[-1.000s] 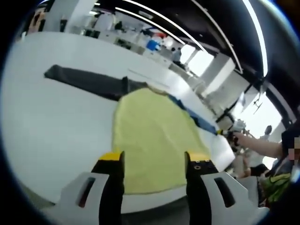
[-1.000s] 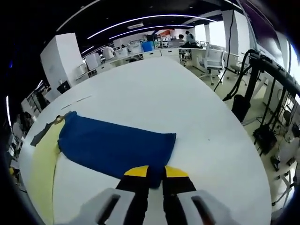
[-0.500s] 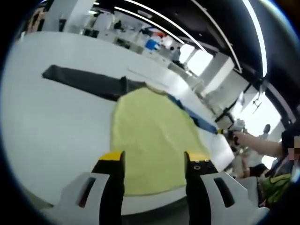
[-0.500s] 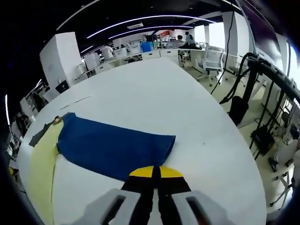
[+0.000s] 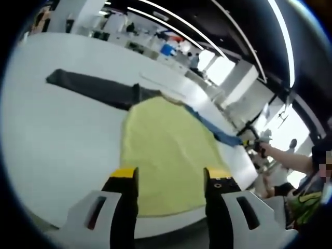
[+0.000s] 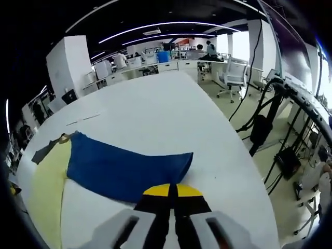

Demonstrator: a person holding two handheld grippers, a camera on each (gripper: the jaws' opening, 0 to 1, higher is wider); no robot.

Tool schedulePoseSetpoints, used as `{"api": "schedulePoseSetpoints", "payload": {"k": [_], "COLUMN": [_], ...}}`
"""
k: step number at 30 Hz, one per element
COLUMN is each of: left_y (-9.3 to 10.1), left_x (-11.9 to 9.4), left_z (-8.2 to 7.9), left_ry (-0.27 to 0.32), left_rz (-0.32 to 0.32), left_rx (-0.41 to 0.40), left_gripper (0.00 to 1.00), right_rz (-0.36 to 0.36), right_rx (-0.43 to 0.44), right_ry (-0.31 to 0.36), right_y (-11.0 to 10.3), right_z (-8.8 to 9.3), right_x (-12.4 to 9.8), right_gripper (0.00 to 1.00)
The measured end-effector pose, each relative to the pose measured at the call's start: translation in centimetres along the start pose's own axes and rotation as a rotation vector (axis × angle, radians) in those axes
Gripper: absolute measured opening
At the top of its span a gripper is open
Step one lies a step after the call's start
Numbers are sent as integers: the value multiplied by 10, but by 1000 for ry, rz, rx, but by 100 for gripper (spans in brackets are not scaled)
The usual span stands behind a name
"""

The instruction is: Fold the garment on the visible template until the final outline fits inside the template.

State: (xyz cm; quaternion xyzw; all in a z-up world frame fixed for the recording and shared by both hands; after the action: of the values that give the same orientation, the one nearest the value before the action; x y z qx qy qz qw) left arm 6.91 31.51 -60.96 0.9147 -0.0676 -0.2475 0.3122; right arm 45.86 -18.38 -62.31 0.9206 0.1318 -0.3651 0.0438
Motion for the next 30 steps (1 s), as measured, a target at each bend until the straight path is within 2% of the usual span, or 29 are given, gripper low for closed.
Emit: {"api": "schedulePoseSetpoints", "payload": {"k": [7,15,25,30], "left_y": [-2,-1,-3,0], "left_x": [-1,0,-7,-13], "left_z": [2,2,-6,-12], "left_ry": [8,25,29,32], "left_rz": [6,34,58,78], "left_rx": [-5,-18,-6,26], "left_gripper": [47,47,49,53], "right_rz": [-2,-56,-149,-234], "right_rx": [-12,-67,-154,-211], "right_ry": [17,61,97,120], "right_y": [-6,-35,-86,-126], "right_z": [-12,-40,-75,-95], "right_x": [-5,-17,-22,-19], "right_gripper": [0,0,0,0]}}
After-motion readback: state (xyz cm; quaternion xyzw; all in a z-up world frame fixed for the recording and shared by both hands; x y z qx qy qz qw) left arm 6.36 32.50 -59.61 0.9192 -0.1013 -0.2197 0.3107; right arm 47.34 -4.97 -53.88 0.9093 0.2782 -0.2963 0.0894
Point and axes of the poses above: the point that each gripper's makers call its tool centre point, and the gripper's own axes: x roughly forward along the fingers, y roughly to its right, z roughly out of its underside, the point moved 7 cm from there along -x, roughly backward along the fingers, and after that the axes turned 8 degrees about z, right-handed, at the moved point
